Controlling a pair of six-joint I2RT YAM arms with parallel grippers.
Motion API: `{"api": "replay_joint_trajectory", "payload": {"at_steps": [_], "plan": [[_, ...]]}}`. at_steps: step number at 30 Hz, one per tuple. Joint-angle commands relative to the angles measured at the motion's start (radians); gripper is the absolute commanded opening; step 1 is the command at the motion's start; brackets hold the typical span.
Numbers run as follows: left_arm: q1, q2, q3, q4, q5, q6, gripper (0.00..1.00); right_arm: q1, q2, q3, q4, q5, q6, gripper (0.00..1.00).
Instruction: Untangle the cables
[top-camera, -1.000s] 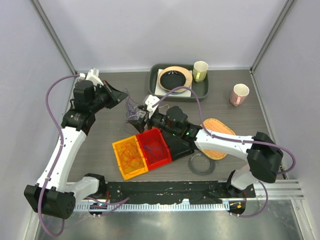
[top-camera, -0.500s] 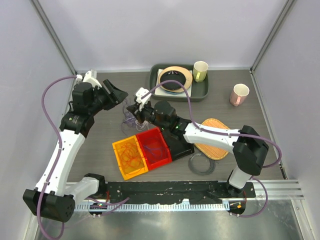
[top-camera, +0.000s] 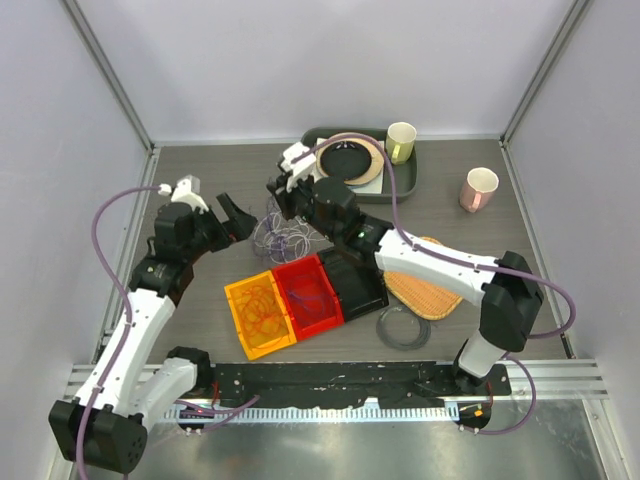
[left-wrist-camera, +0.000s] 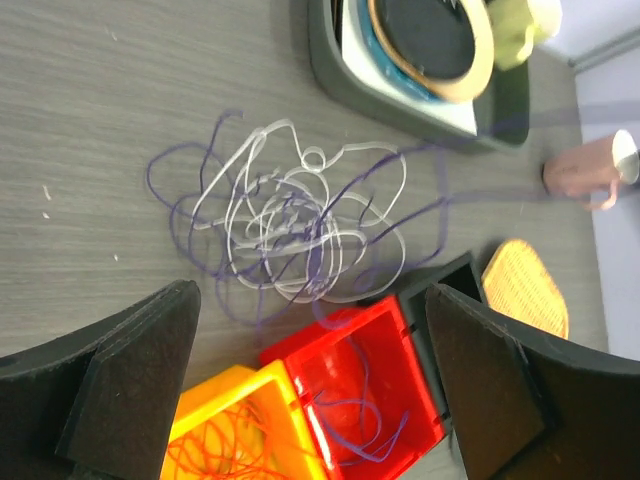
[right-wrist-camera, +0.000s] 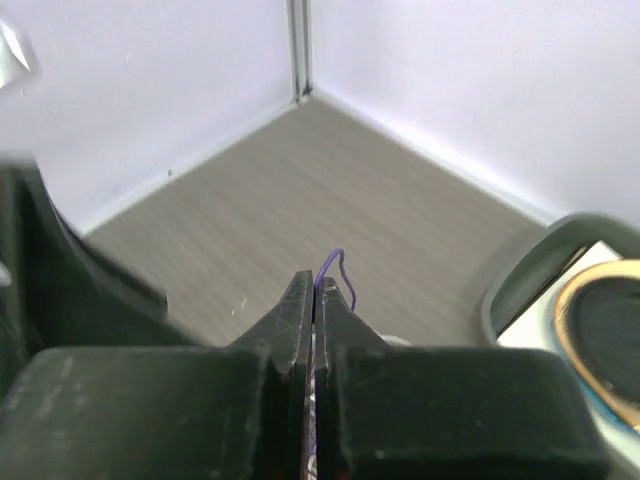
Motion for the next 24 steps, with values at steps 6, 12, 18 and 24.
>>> {"api": "replay_joint_trajectory", "payload": {"at_steps": [6, 12, 18, 24], "plan": [[-0.003, -0.044, -0.121, 0.312, 0.284, 0.107, 1.0, -0.008, -0.077, 0.276, -0.227, -0.026, 0.008, 0.01], [-0.003, 0.049, -0.119, 0.458, 0.377, 0.092, 1.0, -0.008, -0.103, 0.29, -0.198, -0.041, 0.018, 0.01], [-0.041, 0.17, -0.083, 0.528, 0.402, 0.067, 1.0, -0.008, -0.091, 0.399, -0.201, 0.06, 0.052, 0.01], [-0.092, 0.281, -0.061, 0.513, 0.241, 0.079, 0.9, -0.007, -0.096, 0.509, -0.241, 0.028, 0.081, 0.01]]}}
